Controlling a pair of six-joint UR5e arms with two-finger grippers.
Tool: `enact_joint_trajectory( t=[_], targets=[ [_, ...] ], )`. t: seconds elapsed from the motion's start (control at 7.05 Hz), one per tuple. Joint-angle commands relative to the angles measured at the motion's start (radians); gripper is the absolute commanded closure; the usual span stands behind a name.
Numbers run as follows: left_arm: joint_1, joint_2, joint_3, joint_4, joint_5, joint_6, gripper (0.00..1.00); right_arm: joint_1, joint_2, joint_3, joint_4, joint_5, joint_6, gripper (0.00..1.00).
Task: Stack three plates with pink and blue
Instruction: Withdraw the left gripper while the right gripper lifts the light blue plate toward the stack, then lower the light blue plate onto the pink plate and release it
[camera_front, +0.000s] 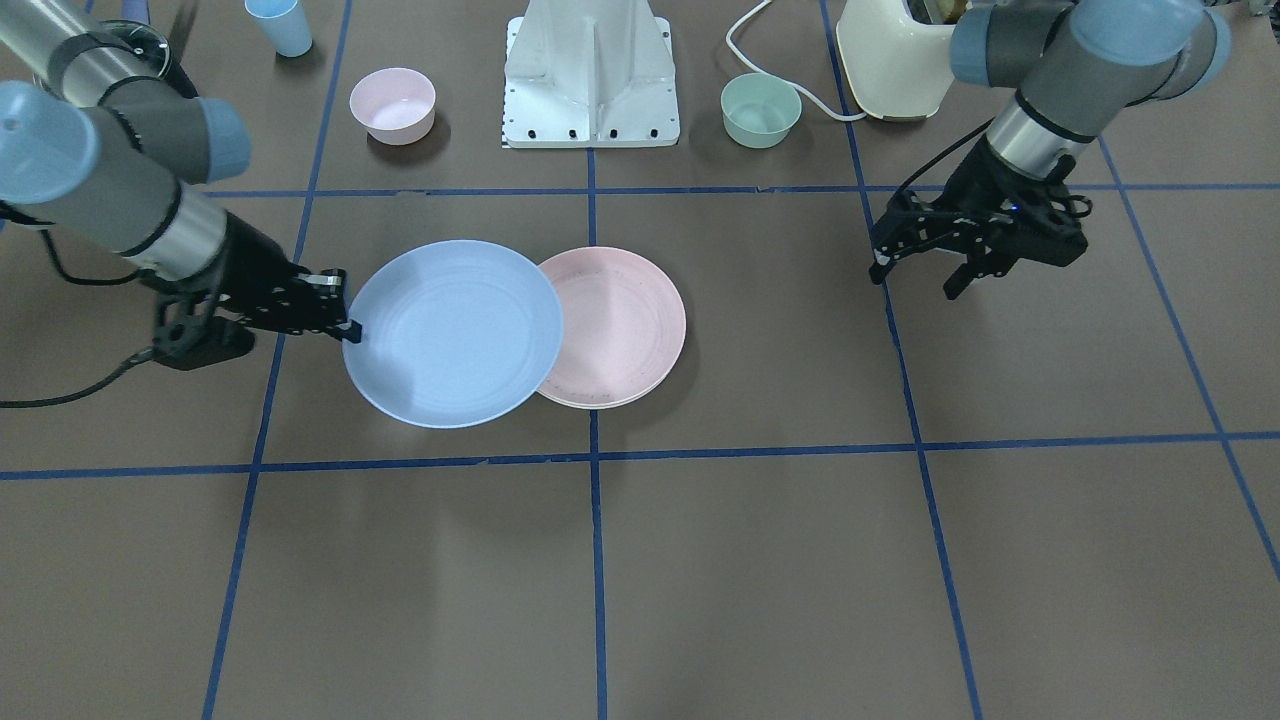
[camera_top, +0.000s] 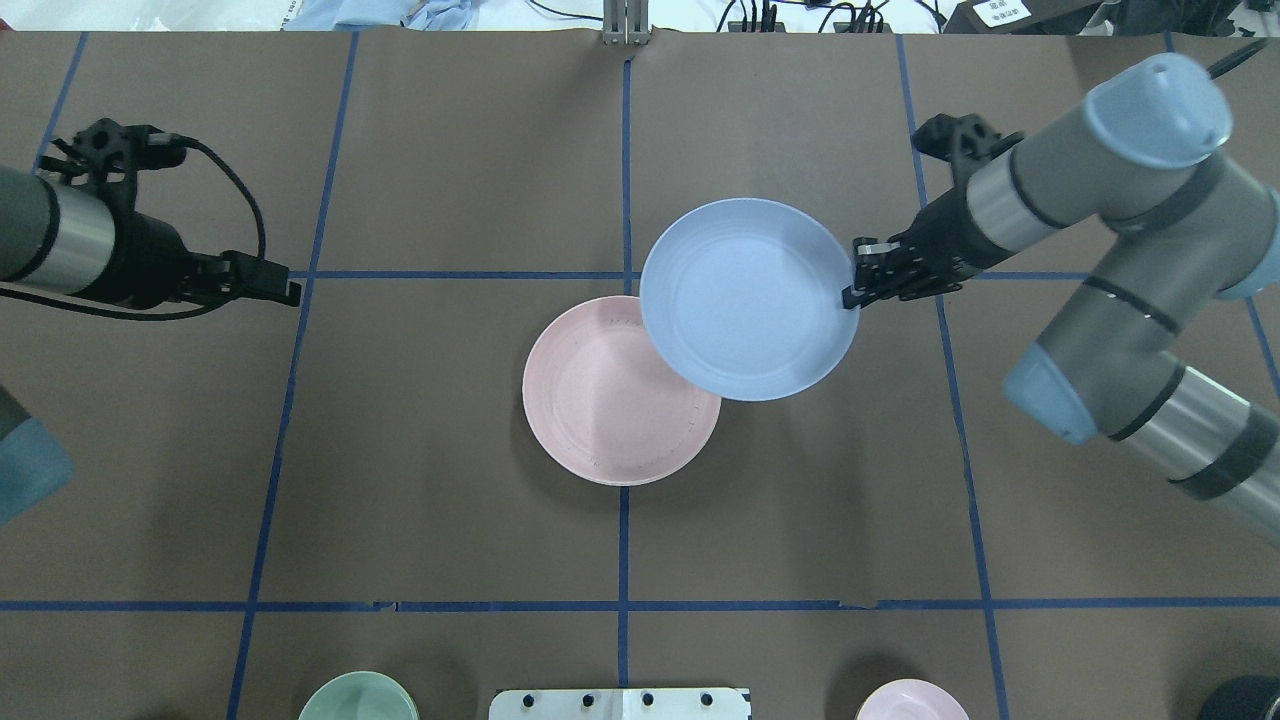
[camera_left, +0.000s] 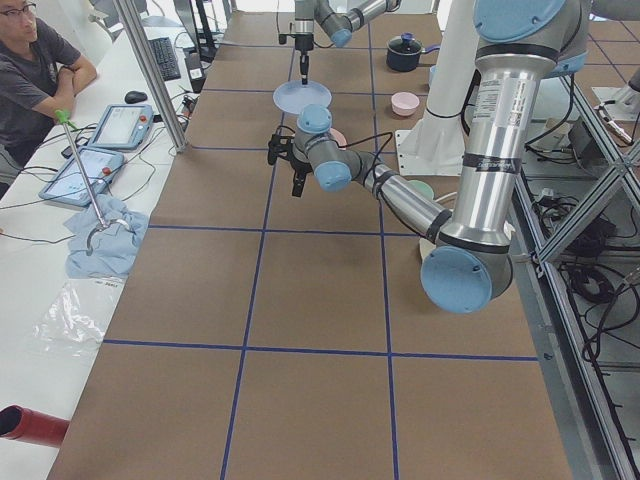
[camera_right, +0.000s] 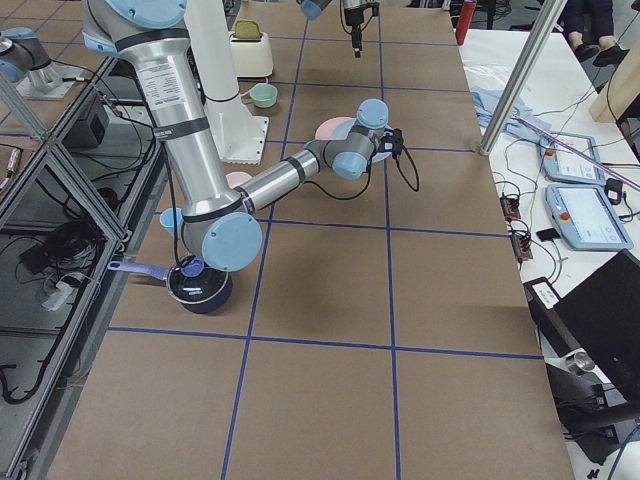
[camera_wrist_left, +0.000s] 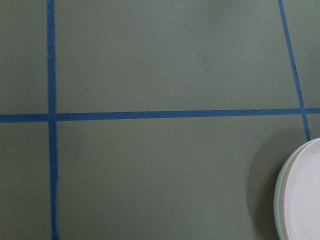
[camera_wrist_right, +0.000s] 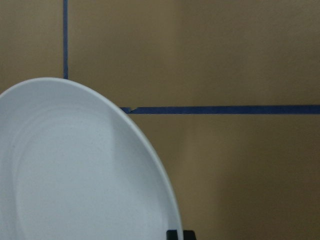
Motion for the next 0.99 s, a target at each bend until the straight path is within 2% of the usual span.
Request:
enact_joint_trajectory(
  t=[0.0,0.43,0.71,0.85],
  targets=[
    [-0.070,0.062,-0.018,0.005,0.002,0.066,0.00,-0.155,0.112,-0.009,-0.139,-0.157,0.067,1.00],
    [-0.107,0.087,-0.049,0.001,0.016,0.073,0.00,-0.202,0.119,-0.017,-0.139,-0.172,0.121,1.00],
    [-0.108,0.092,-0.056,-0.001,0.016,0.073,0.00,-0.233,0.143,-0.030,-0.139,-0.213,0.121,1.00],
    [-0.109,0.091,-0.057,-0.001,0.014,0.073,0.00,-0.233,0.143,-0.029,-0.136,-0.213,0.121,0.01]
  ],
)
